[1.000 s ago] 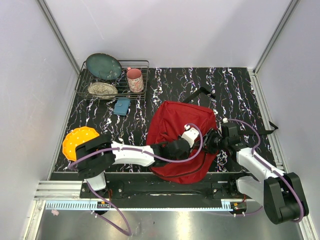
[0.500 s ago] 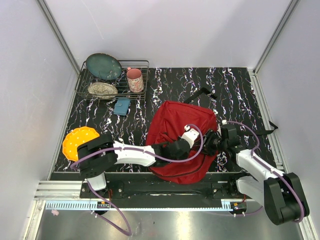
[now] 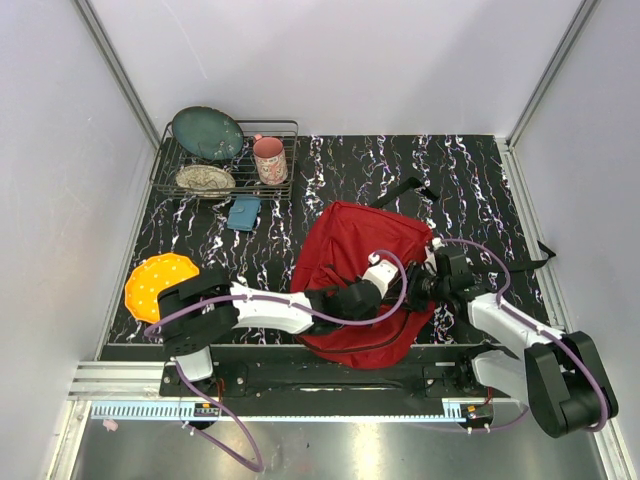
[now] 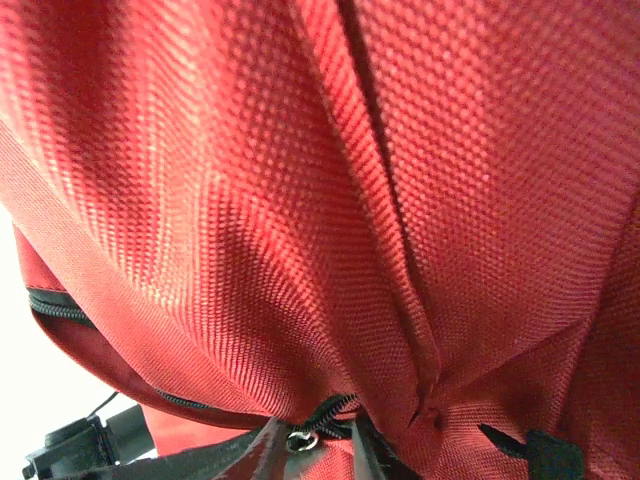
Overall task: Pack the student bag
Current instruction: Unzip the student bag at the center of the board.
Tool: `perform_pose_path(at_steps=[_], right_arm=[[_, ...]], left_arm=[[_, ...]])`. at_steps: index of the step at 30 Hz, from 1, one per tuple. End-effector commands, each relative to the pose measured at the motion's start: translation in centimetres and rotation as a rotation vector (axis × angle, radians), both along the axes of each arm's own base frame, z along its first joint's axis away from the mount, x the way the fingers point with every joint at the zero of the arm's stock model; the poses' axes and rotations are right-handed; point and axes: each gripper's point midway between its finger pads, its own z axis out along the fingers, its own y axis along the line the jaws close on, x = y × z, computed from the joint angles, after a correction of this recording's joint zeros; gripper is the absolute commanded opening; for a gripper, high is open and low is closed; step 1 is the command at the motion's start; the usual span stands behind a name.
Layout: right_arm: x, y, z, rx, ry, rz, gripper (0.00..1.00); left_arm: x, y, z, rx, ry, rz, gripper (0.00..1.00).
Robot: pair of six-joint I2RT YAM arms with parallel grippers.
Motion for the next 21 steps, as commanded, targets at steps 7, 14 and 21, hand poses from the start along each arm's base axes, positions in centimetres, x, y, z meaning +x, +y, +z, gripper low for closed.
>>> perform_pose_path(at_steps=[7, 14, 21], right_arm=[[-0.9, 0.3, -1.3, -0.013, 0.083, 0.000, 0.21], [-0.9, 0.9, -1.2, 0.007, 0.086, 0.037, 0.40], [-0.4, 1.2, -0.8, 0.031, 0.069, 0.026, 0.21]], left_arm=[[-1.4, 3.1, -3.8, 0.146, 0.065, -0.004, 0.00], [-1.3, 3.5, -3.9, 0.151, 0.077, 0.028, 0.06], [-1.2, 3.5, -3.8, 0.149, 0.072, 0.024, 0.05]])
